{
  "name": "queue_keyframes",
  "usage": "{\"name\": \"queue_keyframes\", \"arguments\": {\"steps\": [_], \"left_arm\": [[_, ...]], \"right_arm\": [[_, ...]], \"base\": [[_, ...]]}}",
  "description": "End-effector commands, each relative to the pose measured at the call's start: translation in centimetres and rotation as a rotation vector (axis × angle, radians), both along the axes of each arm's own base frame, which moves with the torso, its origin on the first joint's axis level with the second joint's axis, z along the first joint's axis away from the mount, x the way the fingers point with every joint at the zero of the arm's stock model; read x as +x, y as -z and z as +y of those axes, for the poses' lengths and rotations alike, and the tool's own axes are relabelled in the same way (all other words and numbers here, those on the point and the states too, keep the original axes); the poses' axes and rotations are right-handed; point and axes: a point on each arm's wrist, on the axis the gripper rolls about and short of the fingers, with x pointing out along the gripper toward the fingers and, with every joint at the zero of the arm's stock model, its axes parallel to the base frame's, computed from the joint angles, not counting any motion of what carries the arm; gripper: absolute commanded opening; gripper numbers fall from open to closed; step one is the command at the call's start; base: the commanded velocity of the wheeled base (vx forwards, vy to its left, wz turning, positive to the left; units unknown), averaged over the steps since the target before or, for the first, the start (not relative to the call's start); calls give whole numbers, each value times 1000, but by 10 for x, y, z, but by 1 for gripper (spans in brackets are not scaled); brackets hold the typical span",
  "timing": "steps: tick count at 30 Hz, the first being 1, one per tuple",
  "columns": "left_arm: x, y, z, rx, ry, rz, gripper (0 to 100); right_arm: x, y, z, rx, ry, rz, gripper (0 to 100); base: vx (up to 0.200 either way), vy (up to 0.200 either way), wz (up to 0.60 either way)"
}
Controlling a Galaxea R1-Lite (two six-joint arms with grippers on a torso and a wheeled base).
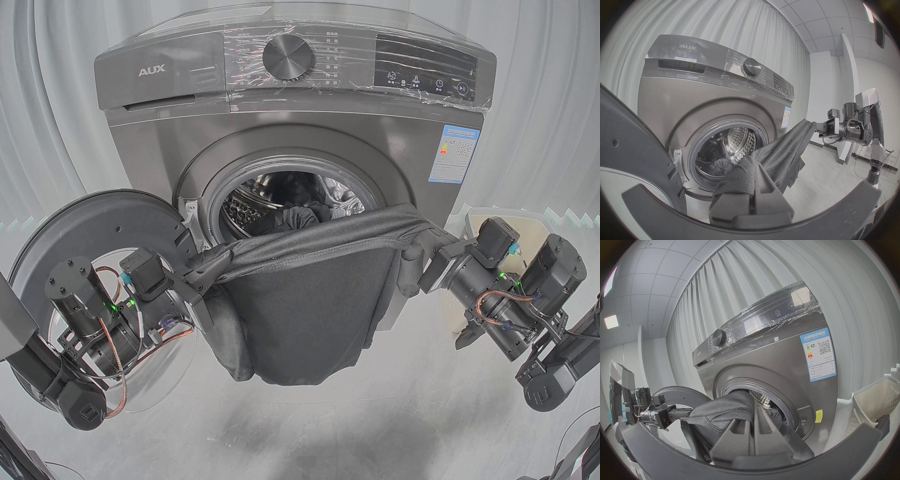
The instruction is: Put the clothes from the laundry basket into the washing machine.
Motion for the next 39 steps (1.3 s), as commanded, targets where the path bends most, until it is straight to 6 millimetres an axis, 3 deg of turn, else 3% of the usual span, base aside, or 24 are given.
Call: {"name": "queue_keyframes", "arguments": {"steps": [1,39], "left_arm": [[1,-2,1,-3,-6,-6,0],[3,-15,5,-45,-17,-44,0]], "right_arm": [[-1,-3,0,8,-1,-11,0],[-5,-3,-1,8,-10,-4,0]], "base": [[0,0,0],[0,0,0]]}}
